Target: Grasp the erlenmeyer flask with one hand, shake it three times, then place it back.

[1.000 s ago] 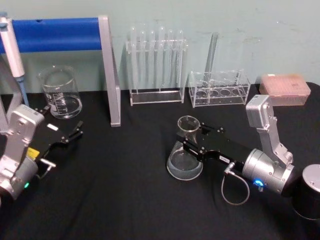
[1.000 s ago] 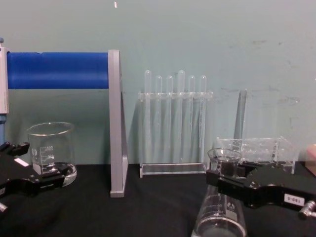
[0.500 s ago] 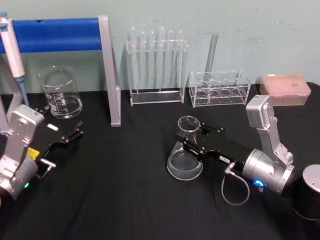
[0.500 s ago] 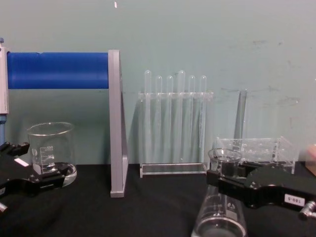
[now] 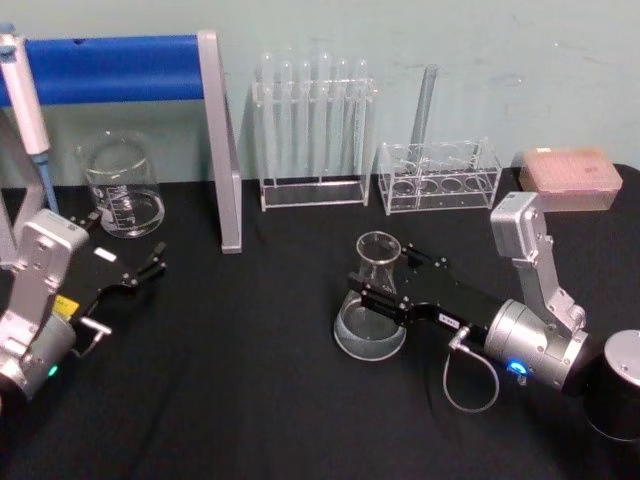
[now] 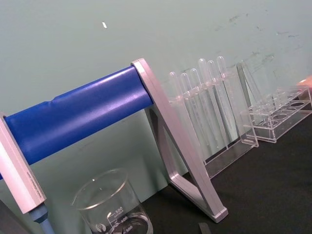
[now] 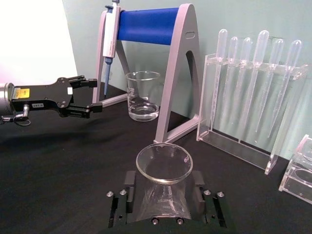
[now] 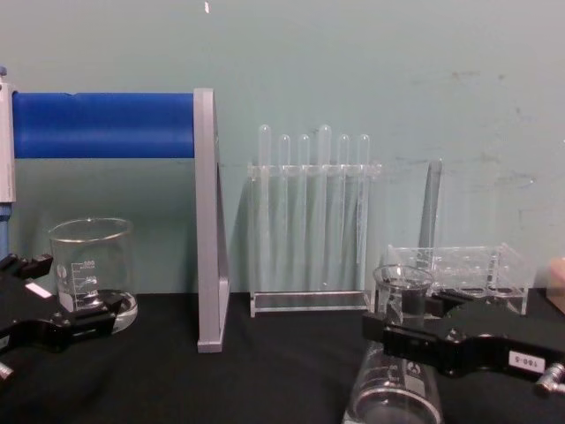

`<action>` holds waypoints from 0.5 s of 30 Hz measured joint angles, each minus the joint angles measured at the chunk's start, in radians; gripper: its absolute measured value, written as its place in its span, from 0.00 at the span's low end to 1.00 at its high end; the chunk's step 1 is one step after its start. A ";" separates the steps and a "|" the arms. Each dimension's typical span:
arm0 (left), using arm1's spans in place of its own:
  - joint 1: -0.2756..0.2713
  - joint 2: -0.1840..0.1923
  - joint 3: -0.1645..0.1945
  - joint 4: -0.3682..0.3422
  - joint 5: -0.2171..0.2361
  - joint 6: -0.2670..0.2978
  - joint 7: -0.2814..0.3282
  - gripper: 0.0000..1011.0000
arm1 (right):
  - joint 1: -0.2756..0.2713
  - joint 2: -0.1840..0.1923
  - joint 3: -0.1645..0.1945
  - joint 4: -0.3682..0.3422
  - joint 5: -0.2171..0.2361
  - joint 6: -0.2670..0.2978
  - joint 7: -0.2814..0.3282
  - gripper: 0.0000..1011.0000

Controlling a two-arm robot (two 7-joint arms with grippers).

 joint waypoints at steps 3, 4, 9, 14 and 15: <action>0.000 0.000 0.000 0.000 0.000 0.000 0.000 0.99 | 0.000 0.000 0.000 0.000 0.000 0.000 0.000 0.79; 0.000 0.000 0.000 0.000 0.000 0.000 0.000 0.99 | 0.000 0.000 0.000 0.000 0.000 0.000 0.000 0.81; 0.000 0.000 0.000 0.000 0.000 0.000 0.000 0.99 | 0.000 0.000 0.000 0.000 0.001 -0.001 0.000 0.93; 0.000 0.000 0.000 0.000 0.000 0.000 0.000 0.99 | 0.000 0.000 0.000 0.000 0.001 -0.001 0.000 0.99; 0.000 0.000 0.000 0.000 0.000 0.000 0.000 0.99 | 0.000 0.000 0.000 0.000 0.001 -0.001 0.000 0.99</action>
